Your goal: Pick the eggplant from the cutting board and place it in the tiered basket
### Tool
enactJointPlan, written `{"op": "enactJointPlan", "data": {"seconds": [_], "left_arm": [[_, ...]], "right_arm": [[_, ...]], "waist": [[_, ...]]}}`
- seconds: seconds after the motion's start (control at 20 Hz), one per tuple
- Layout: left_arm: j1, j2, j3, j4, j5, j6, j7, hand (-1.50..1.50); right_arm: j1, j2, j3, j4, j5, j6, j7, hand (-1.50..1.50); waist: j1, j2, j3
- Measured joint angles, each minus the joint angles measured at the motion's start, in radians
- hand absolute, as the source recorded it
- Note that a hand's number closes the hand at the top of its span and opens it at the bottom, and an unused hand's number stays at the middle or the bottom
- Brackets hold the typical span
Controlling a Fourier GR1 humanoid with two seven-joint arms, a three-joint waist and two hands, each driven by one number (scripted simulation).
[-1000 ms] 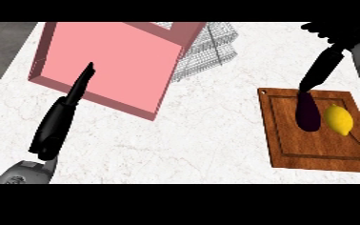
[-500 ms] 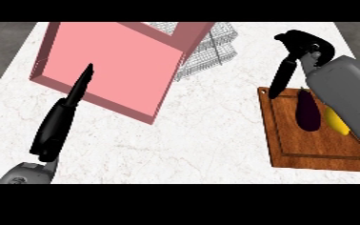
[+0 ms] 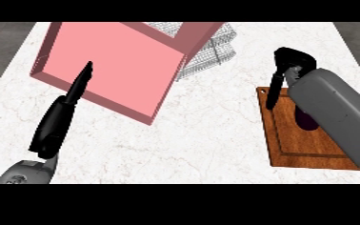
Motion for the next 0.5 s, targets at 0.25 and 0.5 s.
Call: {"op": "enactJointPlan", "data": {"seconds": [0.25, 0.5], "left_arm": [[0.013, -0.002, 0.016, -0.014, -0.002, -0.012, 0.006, 0.0], [0.02, -0.011, 0.026, -0.011, -0.013, -0.019, -0.003, 0.0]], "right_arm": [[0.041, -0.001, 0.001, 0.011, 0.026, 0.014, 0.0, -1.5], [0.066, -0.008, -0.009, 0.008, 0.02, 0.053, -0.01, -1.5]], "waist": [[-0.004, -0.002, 0.0], [-0.006, -0.002, 0.0]]}}
